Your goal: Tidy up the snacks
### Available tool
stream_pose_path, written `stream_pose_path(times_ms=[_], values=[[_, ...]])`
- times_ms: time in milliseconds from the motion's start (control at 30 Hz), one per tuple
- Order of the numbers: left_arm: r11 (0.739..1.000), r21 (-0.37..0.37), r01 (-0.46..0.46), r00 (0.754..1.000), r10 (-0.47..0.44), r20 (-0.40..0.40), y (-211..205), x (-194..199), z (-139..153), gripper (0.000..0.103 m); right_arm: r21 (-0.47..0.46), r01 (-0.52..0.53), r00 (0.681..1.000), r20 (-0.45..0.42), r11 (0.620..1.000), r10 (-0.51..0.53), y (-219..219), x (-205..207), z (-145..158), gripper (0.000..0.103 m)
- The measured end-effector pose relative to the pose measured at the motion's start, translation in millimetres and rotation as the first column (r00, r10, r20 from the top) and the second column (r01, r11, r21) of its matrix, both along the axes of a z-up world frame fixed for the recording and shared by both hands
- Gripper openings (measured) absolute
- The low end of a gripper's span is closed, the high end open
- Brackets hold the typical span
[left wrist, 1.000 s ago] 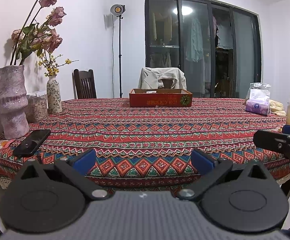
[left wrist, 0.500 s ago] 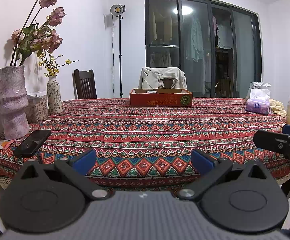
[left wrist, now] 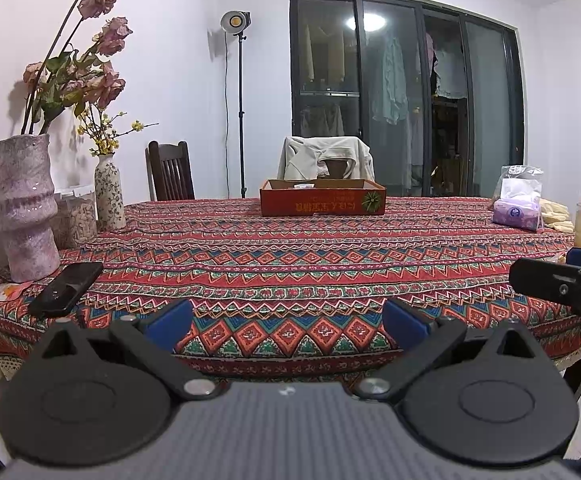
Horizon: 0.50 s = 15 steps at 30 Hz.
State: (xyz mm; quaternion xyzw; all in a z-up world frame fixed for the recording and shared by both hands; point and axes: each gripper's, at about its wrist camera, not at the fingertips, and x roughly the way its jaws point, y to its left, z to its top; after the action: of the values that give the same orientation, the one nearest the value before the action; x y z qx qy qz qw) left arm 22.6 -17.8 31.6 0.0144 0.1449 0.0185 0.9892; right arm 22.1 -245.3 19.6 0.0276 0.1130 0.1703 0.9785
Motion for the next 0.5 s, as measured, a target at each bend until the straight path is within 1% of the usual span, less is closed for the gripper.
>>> stream_pose_path(times_ms=[500], values=[[1.000, -0.009, 0.003, 1.000, -0.003, -0.015, 1.6, 1.4, -0.3, 0.103, 0.002, 0.001, 1.000, 0.004, 1.000, -0.001, -0.6, -0.2, 2.1, 0.103]])
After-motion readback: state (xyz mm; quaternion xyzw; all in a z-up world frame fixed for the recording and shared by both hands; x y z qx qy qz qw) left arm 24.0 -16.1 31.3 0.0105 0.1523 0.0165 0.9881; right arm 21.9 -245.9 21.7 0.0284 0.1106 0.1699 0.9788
